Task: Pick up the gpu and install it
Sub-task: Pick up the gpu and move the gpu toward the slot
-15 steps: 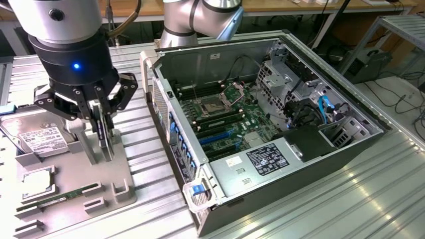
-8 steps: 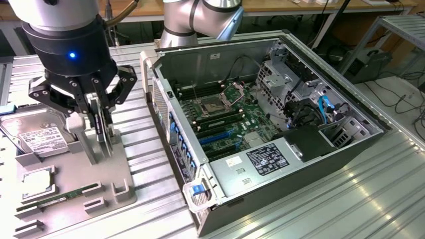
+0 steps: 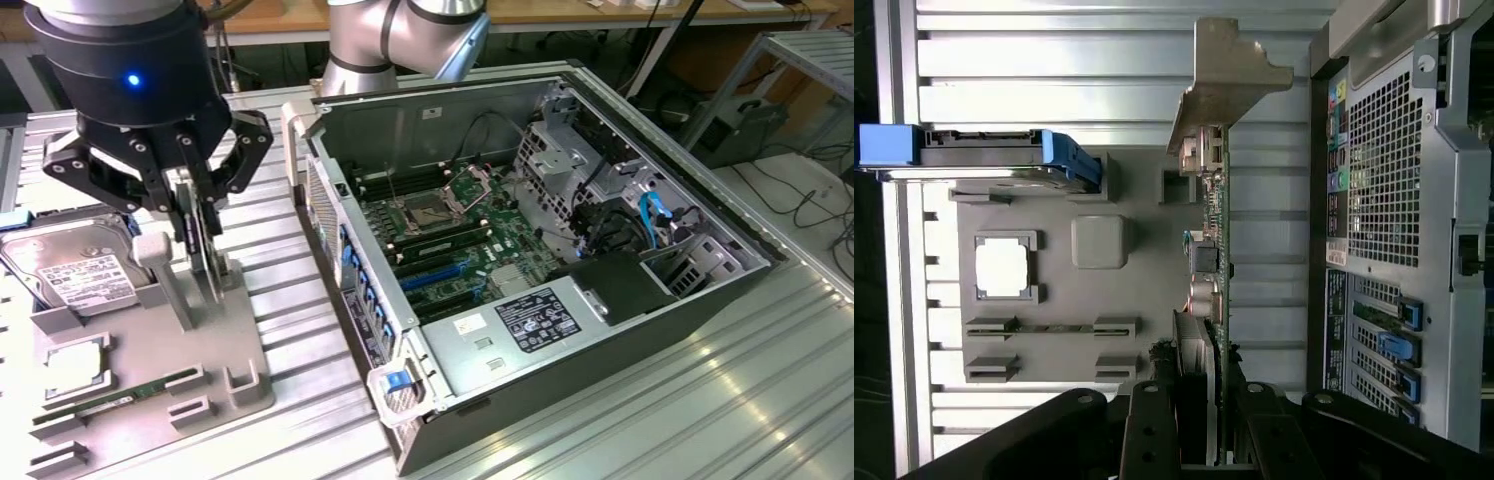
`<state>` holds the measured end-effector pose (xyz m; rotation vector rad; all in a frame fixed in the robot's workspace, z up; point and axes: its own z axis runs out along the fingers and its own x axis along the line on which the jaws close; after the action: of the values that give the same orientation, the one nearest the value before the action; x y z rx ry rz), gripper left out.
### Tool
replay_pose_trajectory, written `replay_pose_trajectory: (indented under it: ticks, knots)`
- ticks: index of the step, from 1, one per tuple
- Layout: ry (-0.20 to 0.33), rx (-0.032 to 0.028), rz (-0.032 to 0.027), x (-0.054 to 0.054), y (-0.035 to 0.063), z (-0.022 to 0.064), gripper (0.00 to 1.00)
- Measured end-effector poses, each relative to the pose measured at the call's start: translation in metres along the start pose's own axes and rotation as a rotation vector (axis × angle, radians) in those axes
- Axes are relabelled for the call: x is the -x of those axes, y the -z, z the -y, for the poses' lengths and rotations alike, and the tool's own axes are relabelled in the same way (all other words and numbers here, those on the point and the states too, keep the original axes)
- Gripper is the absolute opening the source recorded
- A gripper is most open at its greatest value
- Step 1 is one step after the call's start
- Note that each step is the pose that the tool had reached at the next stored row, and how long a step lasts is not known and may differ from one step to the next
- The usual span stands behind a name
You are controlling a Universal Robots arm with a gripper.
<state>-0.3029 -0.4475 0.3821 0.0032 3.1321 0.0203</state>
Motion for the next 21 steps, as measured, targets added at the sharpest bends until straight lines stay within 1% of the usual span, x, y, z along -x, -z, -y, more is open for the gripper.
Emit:
replay_pose_trajectory:
  ticks: [21]
  knots:
    - [0.0, 0.0001, 0.0001, 0.0, 0.0356, -0.0005, 0.27]
